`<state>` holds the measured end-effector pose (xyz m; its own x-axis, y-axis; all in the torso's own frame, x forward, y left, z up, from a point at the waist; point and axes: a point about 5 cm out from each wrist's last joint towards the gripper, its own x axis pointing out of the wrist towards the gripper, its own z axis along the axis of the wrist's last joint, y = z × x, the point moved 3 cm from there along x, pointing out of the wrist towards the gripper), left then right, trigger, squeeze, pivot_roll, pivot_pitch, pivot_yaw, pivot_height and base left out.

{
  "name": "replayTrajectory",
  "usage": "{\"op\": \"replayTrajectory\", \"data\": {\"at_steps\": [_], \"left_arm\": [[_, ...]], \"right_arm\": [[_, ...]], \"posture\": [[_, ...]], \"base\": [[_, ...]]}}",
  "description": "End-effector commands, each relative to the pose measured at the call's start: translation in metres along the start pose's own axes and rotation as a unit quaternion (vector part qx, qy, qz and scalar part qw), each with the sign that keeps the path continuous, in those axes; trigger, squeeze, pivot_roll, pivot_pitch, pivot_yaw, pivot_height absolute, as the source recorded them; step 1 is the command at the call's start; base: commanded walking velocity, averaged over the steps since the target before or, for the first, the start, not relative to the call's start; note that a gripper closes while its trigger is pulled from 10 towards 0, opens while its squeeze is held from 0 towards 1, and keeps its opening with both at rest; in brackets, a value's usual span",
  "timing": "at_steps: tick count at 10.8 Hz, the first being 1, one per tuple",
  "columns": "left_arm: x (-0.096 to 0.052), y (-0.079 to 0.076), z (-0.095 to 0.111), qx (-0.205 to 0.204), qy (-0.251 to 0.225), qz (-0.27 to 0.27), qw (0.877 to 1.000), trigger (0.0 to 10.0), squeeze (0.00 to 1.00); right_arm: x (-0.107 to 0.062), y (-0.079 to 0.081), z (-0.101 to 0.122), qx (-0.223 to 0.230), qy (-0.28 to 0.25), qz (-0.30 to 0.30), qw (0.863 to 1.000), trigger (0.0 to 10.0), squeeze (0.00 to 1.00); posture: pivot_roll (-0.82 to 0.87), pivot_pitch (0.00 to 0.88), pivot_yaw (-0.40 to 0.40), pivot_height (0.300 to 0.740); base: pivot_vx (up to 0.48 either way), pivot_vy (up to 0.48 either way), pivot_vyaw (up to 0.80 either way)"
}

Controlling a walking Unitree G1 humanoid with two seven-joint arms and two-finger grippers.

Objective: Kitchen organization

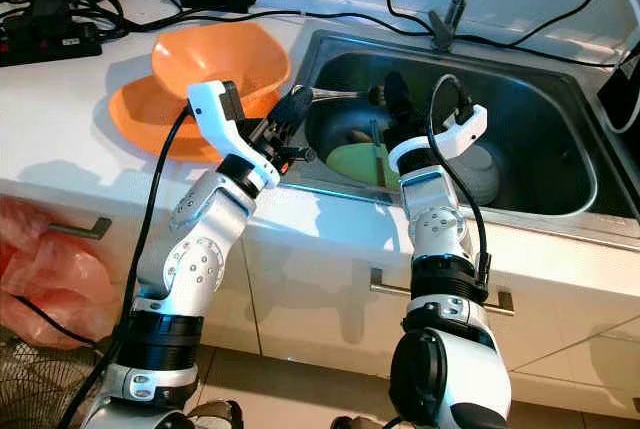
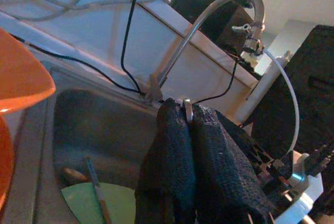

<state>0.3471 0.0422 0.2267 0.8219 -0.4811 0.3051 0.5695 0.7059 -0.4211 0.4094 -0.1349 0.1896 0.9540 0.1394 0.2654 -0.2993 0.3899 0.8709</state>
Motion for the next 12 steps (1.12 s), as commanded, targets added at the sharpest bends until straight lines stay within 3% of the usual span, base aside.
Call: {"op": "replayTrajectory", "data": {"at_steps": [1, 4, 12], "left_arm": [[0.002, -0.01, -0.004, -0.015, 0.006, -0.021, 1.0, 10.0, 0.0], [0.002, -0.007, 0.007, 0.007, -0.023, -0.007, 1.0, 10.0, 0.0], [0.001, -0.008, 0.007, -0.008, -0.02, -0.017, 1.0, 10.0, 0.0]], "right_arm": [[-0.001, 0.0, 0.005, -0.005, -0.004, 0.0, 1.0, 10.0, 0.0], [-0.001, 0.0, 0.003, -0.009, -0.001, 0.0, 1.0, 10.0, 0.0], [-0.002, -0.005, 0.002, -0.011, 0.003, -0.009, 1.0, 10.0, 0.0]], "posture": [[0.12, 0.081, -0.086, 0.74], [0.12, 0.084, -0.091, 0.74], [0.12, 0.088, -0.09, 0.74]], "base": [[0.0, 0.0, 0.0], [0.0, 0.0, 0.0], [0.0, 0.0, 0.0]]}}
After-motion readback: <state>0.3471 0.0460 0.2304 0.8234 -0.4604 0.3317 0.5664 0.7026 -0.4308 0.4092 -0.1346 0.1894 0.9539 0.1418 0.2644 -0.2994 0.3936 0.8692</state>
